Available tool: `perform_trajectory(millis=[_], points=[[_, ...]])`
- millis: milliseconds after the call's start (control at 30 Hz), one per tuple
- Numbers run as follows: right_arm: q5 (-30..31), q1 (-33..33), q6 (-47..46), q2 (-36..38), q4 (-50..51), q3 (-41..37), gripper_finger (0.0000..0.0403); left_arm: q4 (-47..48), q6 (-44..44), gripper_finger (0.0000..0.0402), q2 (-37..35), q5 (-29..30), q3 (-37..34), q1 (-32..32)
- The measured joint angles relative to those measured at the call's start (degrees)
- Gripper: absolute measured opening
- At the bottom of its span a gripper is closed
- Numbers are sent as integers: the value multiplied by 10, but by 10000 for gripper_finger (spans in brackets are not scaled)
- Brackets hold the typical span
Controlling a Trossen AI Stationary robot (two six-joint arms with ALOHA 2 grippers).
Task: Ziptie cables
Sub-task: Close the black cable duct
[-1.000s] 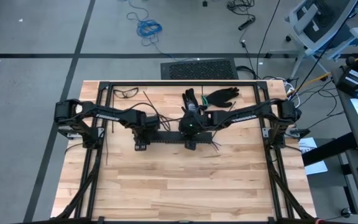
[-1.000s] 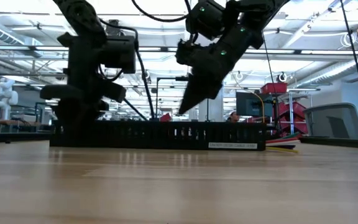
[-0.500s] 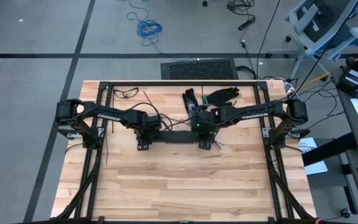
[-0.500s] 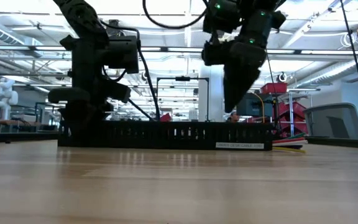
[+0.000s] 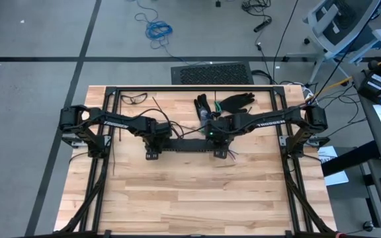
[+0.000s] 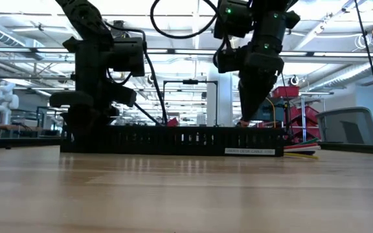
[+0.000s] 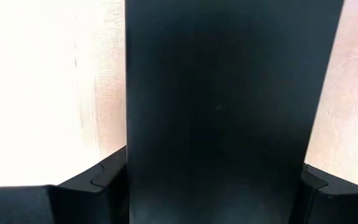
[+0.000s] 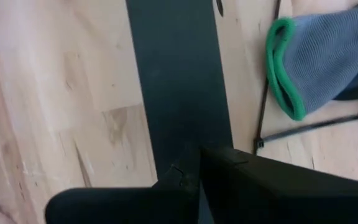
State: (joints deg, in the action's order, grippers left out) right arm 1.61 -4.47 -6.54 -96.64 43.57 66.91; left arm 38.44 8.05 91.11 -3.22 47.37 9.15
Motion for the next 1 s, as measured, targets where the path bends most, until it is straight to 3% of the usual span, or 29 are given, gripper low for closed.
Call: perform_trajectory(millis=[1000], points=[[-4,-4,-2,-32,-8,0,0,-1,0,265,0,-2,0,0]])
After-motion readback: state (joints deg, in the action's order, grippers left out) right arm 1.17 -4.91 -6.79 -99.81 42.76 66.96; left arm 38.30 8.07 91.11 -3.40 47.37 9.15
